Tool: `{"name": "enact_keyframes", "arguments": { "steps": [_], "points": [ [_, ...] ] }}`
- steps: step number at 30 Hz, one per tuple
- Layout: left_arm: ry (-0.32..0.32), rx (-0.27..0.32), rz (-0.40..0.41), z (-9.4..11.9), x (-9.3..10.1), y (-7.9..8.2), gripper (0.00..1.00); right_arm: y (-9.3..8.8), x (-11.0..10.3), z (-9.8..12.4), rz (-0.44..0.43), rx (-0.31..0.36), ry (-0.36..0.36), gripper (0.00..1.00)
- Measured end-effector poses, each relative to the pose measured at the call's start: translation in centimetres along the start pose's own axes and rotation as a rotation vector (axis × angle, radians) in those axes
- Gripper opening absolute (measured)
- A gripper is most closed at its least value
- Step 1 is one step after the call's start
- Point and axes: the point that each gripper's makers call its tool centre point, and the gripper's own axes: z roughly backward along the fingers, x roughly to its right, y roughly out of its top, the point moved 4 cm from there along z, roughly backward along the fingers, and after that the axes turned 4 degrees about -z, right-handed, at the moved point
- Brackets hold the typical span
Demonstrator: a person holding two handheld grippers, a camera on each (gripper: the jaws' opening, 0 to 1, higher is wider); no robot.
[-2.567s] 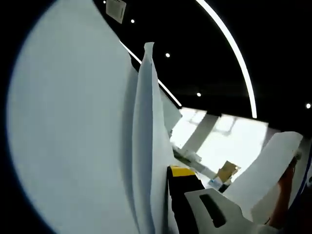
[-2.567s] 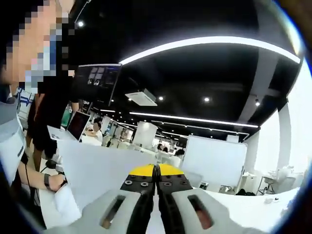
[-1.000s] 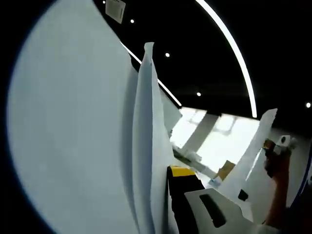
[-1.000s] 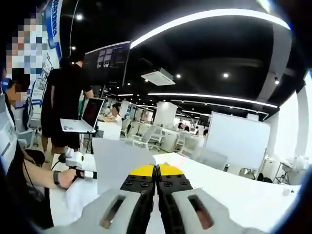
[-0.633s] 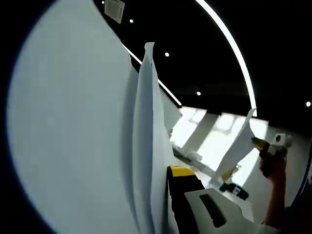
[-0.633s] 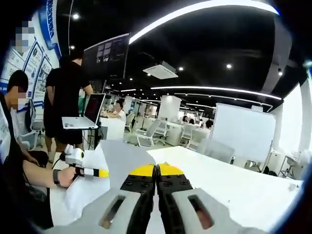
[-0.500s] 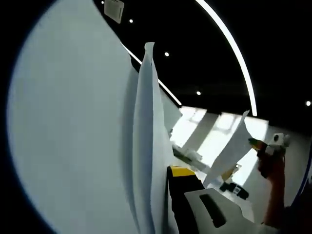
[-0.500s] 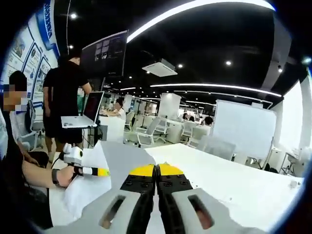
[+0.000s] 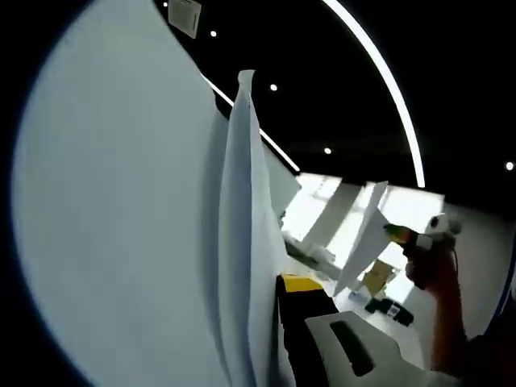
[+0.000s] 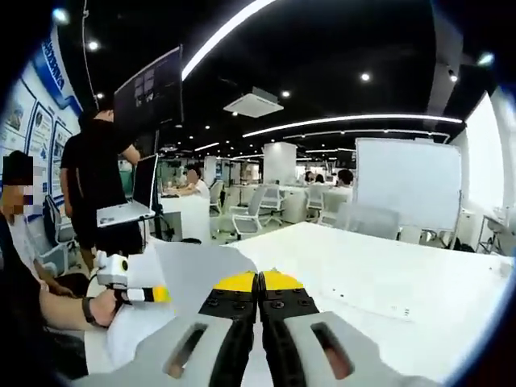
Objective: Organize the stack of printing papers by aligning and flattening the scattered papers on the table
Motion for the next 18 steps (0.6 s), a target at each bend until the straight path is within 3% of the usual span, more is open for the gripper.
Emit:
{"name": "enact_keyframes", "arguments": {
  "steps": [11,18],
  "points": [
    [-0.001,-0.010,-0.026,-0.1,0.1,-0.2,0.06,-1.4,1.6,-2.8,-0.060,-0.042,-0.028,0.00],
    [-0.002,-0.010,-0.026,-0.1,0.1,-0.2,0.06,-1.3,1.7,-4.2,-0.017,-0.081,-0.052,0.00]
  ]
}}
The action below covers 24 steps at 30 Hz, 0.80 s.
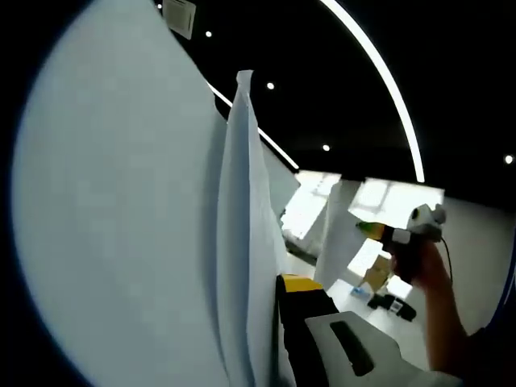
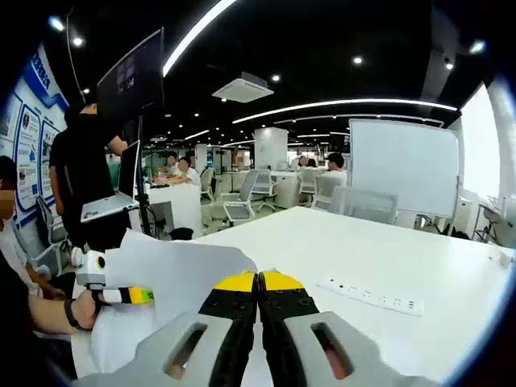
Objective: Organize the stack of printing papers by aligning and flattening the scattered papers on the table
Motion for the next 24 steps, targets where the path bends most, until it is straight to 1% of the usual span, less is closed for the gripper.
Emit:
{"name": "enact_keyframes", "arguments": {
  "steps": [3,7,12,13,16,18,19,24],
  "points": [
    [0.000,0.000,0.000,0.0,0.0,0.0,0.06,0.3,0.1,-0.4,0.015,-0.001,-0.007,0.00],
    [0.000,0.001,0.000,-0.1,0.1,0.0,0.06,0.2,0.3,-1.0,0.010,-0.008,-0.004,0.00],
    [0.000,0.001,-0.001,-0.1,0.4,0.0,0.06,-0.8,0.7,-1.8,-0.009,-0.022,-0.016,0.00],
    [0.000,0.001,-0.001,-0.1,0.5,0.0,0.06,-0.8,0.6,-1.5,-0.011,-0.021,-0.021,0.00],
    [0.001,0.001,-0.003,-0.1,0.5,0.0,0.06,-1.4,1.4,-2.4,-0.023,-0.020,-0.030,0.00],
    [0.001,-0.001,-0.005,-0.2,0.6,-0.1,0.06,-1.3,1.1,-2.0,-0.035,-0.013,-0.035,0.00],
    [0.001,-0.001,-0.006,-0.2,0.6,-0.1,0.07,-1.7,1.7,-2.7,-0.040,-0.012,-0.038,0.00],
    [0.001,-0.003,-0.011,-0.2,0.7,-0.1,0.07,-2.2,1.8,-3.2,-0.057,-0.019,-0.039,0.00]
  ]
}}
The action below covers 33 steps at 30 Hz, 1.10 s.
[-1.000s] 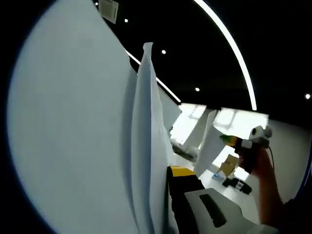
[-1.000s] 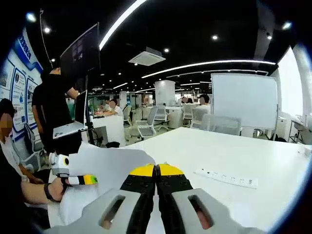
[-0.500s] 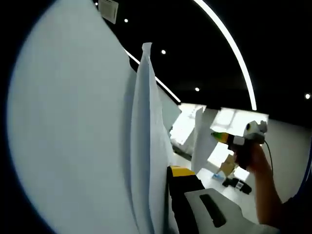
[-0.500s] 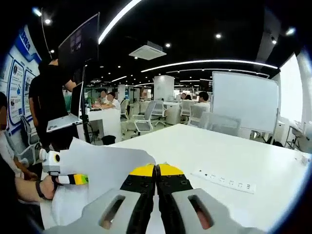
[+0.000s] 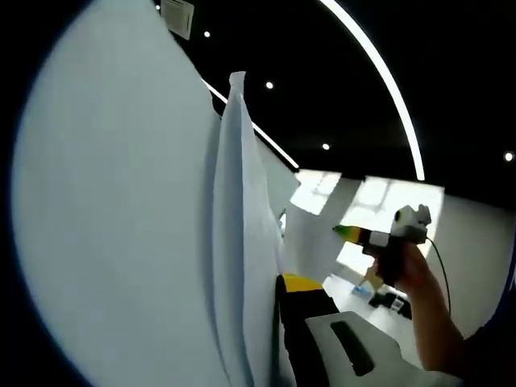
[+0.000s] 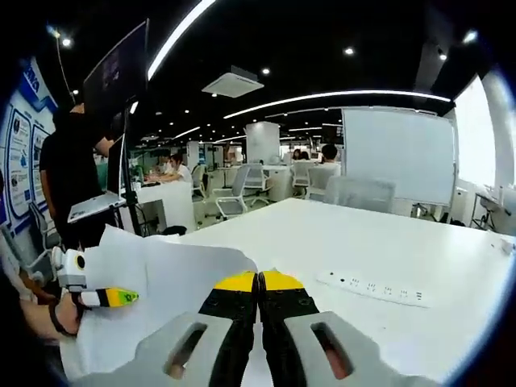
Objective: Organize the stack of printing papers by aligning and flattening the scattered papers on the table
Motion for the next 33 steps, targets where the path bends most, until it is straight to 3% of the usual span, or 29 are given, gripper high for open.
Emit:
{"name": "enact_keyframes", "arguments": {
  "steps": [6,21,30,33],
  "points": [
    [-0.001,0.001,-0.006,0.0,0.1,0.0,0.08,-0.3,0.1,-0.4,-0.039,0.001,0.016,0.00],
    [-0.017,0.004,-0.027,-0.1,0.4,0.0,0.16,-0.7,-1.6,-1.6,-0.043,-0.003,0.068,0.00],
    [-0.019,0.001,-0.032,-0.1,0.5,-0.1,0.16,-0.9,-4.5,-2.2,-0.078,0.003,0.178,0.00],
    [-0.020,-0.001,-0.034,-0.1,0.5,-0.1,0.16,-0.8,-5.6,-2.4,-0.137,0.015,0.243,0.00]
  ]
}}
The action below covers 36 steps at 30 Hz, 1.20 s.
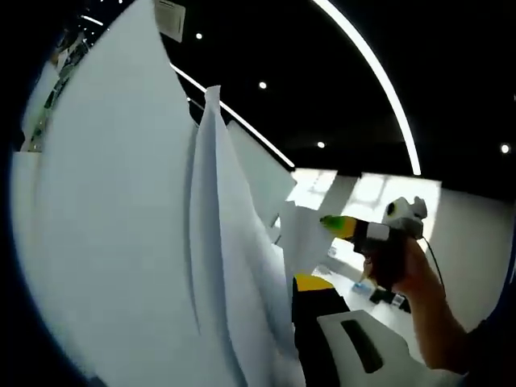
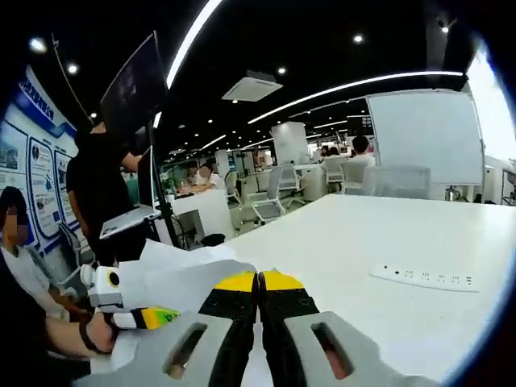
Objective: Organize the stack of printing papers by aligning and flattening the scattered papers on the table
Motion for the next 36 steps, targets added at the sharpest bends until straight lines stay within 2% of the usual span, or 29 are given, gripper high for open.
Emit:
{"name": "enact_keyframes", "arguments": {
  "steps": [9,12,20,32,36],
  "points": [
    [0.000,-0.002,-0.006,0.0,0.0,0.0,0.16,0.1,-1.2,-1.1,-0.262,0.072,0.158,0.00],
    [0.000,-0.002,-0.008,-0.1,0.0,-0.1,0.16,0.2,-1.2,-1.5,-0.295,0.084,0.172,0.00],
    [0.000,-0.002,-0.013,-0.1,0.0,0.0,0.18,0.7,-1.5,-2.5,-0.461,0.139,0.221,0.00],
    [-0.004,0.010,-0.013,0.0,0.0,0.1,0.23,-0.6,-2.4,-3.9,-0.454,0.109,0.192,0.00],
    [-0.004,0.015,-0.011,0.0,0.0,0.2,0.23,-0.8,-3.3,-4.5,-0.451,0.103,0.196,0.00]
  ]
}}
